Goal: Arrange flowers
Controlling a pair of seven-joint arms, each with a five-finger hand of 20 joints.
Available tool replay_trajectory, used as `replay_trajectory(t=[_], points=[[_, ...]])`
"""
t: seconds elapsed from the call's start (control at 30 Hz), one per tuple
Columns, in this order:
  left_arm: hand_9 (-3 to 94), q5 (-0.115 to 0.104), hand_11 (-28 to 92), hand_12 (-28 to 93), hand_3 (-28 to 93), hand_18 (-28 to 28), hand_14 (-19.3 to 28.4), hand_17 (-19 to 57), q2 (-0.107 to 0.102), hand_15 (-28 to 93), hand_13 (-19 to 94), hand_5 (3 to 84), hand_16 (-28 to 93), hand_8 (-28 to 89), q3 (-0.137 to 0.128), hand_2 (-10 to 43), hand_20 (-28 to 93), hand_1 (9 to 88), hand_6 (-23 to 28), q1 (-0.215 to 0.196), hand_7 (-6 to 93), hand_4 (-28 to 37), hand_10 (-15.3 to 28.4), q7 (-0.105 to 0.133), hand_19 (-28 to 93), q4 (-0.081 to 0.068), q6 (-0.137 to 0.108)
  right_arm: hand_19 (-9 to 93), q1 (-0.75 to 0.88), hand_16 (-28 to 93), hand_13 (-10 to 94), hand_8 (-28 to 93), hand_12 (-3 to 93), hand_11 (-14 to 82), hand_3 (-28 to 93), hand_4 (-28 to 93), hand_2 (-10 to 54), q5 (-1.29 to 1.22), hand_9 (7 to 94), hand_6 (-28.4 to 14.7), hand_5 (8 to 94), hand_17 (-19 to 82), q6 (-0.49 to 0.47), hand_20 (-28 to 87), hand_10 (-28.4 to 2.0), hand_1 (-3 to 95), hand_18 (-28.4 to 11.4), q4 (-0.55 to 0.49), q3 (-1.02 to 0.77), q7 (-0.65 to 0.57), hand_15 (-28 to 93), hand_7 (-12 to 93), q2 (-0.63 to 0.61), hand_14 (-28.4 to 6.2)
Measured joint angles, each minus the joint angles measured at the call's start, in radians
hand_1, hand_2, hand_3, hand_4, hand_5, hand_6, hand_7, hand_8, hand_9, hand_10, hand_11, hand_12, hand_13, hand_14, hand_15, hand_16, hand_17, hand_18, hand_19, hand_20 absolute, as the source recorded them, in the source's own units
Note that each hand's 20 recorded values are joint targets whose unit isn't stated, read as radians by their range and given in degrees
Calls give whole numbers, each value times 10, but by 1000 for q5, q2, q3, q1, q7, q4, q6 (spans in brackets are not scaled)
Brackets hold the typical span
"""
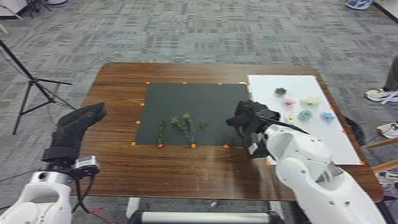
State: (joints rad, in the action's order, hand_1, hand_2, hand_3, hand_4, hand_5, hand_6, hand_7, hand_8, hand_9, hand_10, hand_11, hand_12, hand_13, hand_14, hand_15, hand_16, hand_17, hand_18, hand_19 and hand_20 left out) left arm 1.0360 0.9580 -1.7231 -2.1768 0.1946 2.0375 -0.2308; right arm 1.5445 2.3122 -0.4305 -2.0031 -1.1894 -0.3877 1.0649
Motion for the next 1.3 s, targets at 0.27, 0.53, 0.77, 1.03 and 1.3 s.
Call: replay_trajectory(t=[0.27,0.53,0.77,1.03,1.3], points=[[455,0,185,106,699,107,166,-17,1,133,330,465,9,-81,0,-60,122,251,26,-2,163,-205,127,0,5,2,0,932,40,301,935,-50,168,141,691,-53,80,-25,846,-41,693,591,-58,420,-143,176,-212,-28,-36,1,719,368,-15,-13],[456,0,185,106,699,106,165,-17,1,133,330,465,9,-81,1,-60,122,250,26,0,163,-203,127,-1,4,1,4,932,56,305,933,-58,146,109,685,-57,82,-33,797,-42,681,583,-55,420,-147,172,-219,-14,-44,15,717,350,-11,-15],[456,0,185,106,700,107,166,-17,2,133,330,465,8,-81,2,-60,122,250,26,2,163,-204,127,-2,4,1,9,932,49,309,918,-60,136,96,682,-64,83,-35,743,-45,664,558,-71,416,-153,174,-230,31,-45,42,720,342,23,-24],[457,0,186,106,699,107,166,-17,2,133,330,465,9,-81,5,-60,122,250,26,6,165,-205,128,-4,4,0,13,932,13,310,888,-61,123,88,673,-72,84,-66,689,-50,643,521,-98,400,-164,172,-246,63,-38,77,734,335,60,-42],[456,0,185,106,700,107,166,-17,1,134,330,465,9,-81,16,-60,122,250,26,19,165,-206,128,-8,5,-5,19,932,-25,304,885,-60,122,90,672,-77,83,-68,687,-49,642,518,-88,395,-164,171,-245,86,5,96,739,333,84,-43]])
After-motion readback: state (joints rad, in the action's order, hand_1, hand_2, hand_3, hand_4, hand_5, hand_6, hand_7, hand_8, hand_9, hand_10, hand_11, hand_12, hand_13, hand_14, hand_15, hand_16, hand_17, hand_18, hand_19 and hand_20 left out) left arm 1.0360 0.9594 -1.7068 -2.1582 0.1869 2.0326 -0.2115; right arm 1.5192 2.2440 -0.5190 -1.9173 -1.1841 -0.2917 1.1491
